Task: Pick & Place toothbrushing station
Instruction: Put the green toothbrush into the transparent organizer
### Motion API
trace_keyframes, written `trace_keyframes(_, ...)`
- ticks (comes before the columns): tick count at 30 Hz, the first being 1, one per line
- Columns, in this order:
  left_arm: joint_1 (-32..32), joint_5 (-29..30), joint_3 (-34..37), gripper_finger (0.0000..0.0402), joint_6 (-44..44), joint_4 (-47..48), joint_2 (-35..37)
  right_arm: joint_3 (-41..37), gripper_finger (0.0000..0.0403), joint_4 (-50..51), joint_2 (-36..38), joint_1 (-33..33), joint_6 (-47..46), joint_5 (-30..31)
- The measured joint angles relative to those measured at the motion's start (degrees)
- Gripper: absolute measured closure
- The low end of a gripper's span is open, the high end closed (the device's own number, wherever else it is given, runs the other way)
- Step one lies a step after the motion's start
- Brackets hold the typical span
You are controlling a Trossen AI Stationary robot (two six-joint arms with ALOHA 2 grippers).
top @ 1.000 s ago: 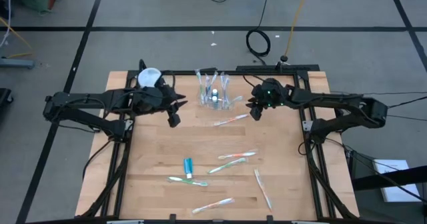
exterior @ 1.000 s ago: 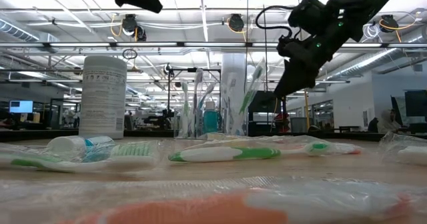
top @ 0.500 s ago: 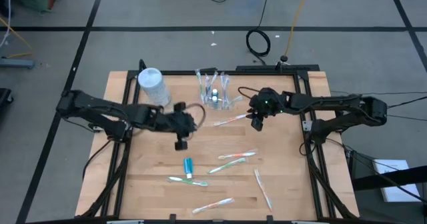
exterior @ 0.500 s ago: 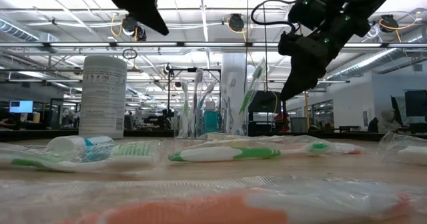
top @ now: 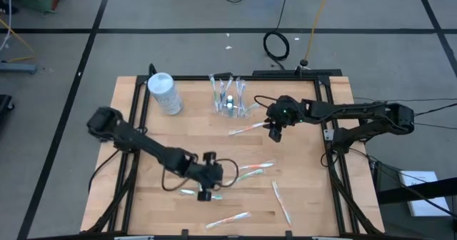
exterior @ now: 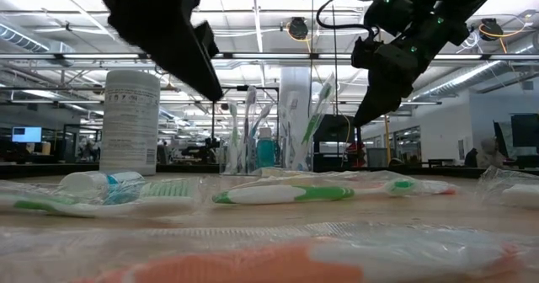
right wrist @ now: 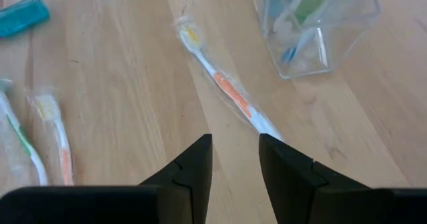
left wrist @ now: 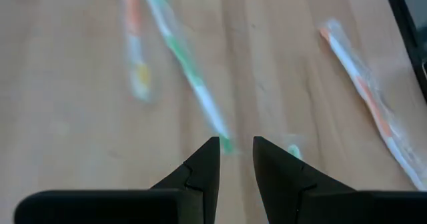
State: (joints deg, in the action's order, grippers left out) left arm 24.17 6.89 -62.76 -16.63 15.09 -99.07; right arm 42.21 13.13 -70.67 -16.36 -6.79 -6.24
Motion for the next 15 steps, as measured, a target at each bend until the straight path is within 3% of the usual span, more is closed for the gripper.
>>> trace_keyframes(7, -0.03, -13.32, 0.02, 0.0292, -2.81, -1.71, -5.67, -0.01, 0.0289, -0.02, 0.00, 0.00, -0.02, 0.15)
trace_keyframes(15, 2.84, -12.47, 0.01, 0.0222, 0.48, -2.47, -6.38, -1.40, 0.0289, -2.87, 0.00, 0.48, -2.77, 0.23)
